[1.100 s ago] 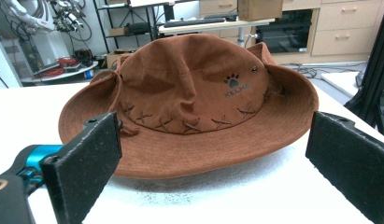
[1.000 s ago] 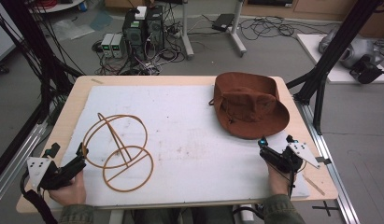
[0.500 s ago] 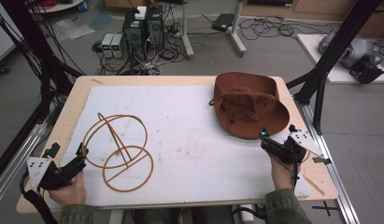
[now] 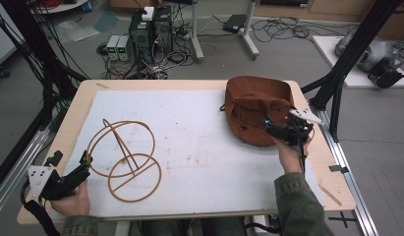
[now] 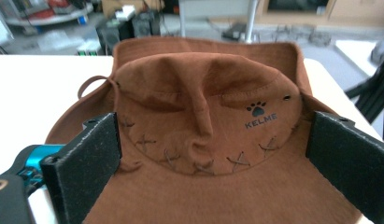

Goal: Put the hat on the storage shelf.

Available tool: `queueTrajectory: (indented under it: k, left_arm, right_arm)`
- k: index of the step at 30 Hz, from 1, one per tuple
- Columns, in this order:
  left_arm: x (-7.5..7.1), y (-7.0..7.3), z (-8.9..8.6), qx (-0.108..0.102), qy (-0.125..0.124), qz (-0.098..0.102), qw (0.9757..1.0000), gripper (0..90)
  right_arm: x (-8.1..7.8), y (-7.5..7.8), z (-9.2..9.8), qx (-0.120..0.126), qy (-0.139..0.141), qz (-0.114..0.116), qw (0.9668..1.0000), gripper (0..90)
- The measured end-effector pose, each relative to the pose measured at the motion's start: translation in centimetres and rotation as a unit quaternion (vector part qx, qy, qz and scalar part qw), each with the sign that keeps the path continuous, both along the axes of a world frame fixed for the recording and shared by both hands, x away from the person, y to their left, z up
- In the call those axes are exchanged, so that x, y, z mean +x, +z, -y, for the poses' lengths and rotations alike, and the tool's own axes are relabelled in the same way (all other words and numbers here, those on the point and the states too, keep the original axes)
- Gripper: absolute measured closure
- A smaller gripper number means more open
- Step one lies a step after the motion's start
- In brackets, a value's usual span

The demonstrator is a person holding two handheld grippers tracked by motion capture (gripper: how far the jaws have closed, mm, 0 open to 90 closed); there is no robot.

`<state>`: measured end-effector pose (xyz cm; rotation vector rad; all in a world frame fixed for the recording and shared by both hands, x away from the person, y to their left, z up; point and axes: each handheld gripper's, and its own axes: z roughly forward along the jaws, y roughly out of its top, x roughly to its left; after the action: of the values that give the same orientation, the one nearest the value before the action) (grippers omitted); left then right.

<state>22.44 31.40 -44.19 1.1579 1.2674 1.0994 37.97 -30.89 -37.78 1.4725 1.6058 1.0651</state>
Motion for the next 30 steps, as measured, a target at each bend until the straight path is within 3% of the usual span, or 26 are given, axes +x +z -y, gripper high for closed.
queueTrajectory:
  k: [3, 6, 7, 9, 16, 17, 21, 24, 29, 30]
  left_arm:
    - [0.0, -0.1, -0.2, -0.001, 0.002, -0.003, 1.0000, 15.0]
    - [-0.2, -0.1, -0.4, -0.005, 0.006, -0.002, 1.0000, 15.0]
    - [-0.3, -0.1, -0.4, -0.007, 0.009, -0.001, 0.9999, 15.0]
    - [-0.4, -0.1, -0.4, -0.008, 0.010, 0.000, 0.9999, 15.0]
    - [-0.4, 0.0, -0.3, -0.007, 0.005, 0.000, 1.0000, 15.0]
    - [-0.3, 0.0, -0.3, -0.007, 0.006, 0.000, 1.0000, 15.0]
    - [-0.1, -0.2, -0.3, -0.007, 0.003, -0.003, 1.0000, 15.0]
    - [-0.2, -0.1, -0.3, -0.008, 0.004, -0.003, 1.0000, 15.0]
    - [-0.2, -0.1, -0.3, -0.009, 0.003, -0.001, 1.0000, 15.1]
    - [-0.2, -0.1, -0.3, -0.010, 0.003, -0.001, 0.9999, 15.1]
  right_arm:
    - [2.1, -0.1, 0.1, 0.001, 0.010, -0.039, 0.9992, 4.8]
    - [3.2, -0.4, 0.1, 0.008, 0.009, -0.057, 0.9983, 4.8]
    - [4.3, -0.8, 0.1, 0.008, 0.017, -0.078, 0.9968, 4.8]
    - [5.4, -1.2, -0.2, 0.003, 0.015, -0.095, 0.9954, 4.8]
    - [7.9, -2.4, -0.9, -0.010, 0.000, -0.097, 0.9952, 4.9]
    - [8.6, -3.2, -1.1, -0.012, 0.000, -0.102, 0.9947, 4.9]
    - [9.2, -4.3, -1.7, -0.009, -0.017, -0.090, 0.9957, 6.7]
    - [9.6, -5.2, -2.1, -0.018, -0.031, -0.108, 0.9935, 7.1]
    - [9.5, -5.2, -2.0, 0.003, -0.040, -0.108, 0.9934, 35.7]
    - [9.5, -5.2, -2.0, 0.003, -0.040, -0.108, 0.9934, 35.7]
